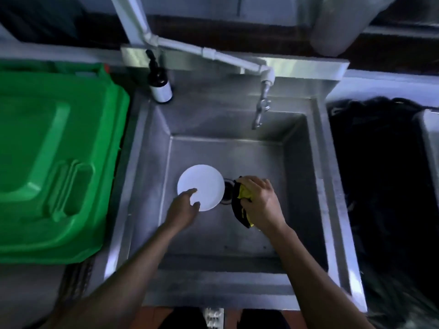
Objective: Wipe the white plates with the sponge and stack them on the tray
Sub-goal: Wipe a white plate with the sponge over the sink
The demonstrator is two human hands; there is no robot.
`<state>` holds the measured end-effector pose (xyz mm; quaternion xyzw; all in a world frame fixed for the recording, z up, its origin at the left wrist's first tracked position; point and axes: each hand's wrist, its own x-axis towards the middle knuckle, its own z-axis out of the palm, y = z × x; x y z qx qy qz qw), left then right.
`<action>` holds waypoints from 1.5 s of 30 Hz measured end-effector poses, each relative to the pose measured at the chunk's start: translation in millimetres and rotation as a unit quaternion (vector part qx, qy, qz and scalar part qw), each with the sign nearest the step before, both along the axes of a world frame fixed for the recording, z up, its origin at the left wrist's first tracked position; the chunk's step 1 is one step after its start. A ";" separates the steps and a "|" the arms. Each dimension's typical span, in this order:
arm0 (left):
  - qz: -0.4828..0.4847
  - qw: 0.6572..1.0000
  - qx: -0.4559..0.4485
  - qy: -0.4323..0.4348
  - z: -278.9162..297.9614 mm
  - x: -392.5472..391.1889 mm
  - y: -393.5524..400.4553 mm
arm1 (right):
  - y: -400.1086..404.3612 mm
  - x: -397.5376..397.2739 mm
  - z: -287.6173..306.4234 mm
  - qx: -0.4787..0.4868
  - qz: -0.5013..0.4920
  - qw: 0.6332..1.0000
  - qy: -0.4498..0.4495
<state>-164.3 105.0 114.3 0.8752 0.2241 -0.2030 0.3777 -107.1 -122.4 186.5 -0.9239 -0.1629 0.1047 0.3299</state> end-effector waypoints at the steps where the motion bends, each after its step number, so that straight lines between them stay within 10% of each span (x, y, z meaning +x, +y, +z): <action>1: 0.025 1.000 -0.013 0.007 -7.4 -0.6 8.0 | 10.3 2.5 -8.6 -0.001 0.008 1.000 0.009; 25: 0.477 0.836 -0.251 0.104 -186.6 41.0 51.1 | 69.0 47.3 -158.2 -0.037 0.126 0.989 0.070; 45: 0.489 0.785 -0.375 0.056 -144.1 52.8 15.7 | 38.3 34.5 -123.2 -0.037 0.071 0.993 0.088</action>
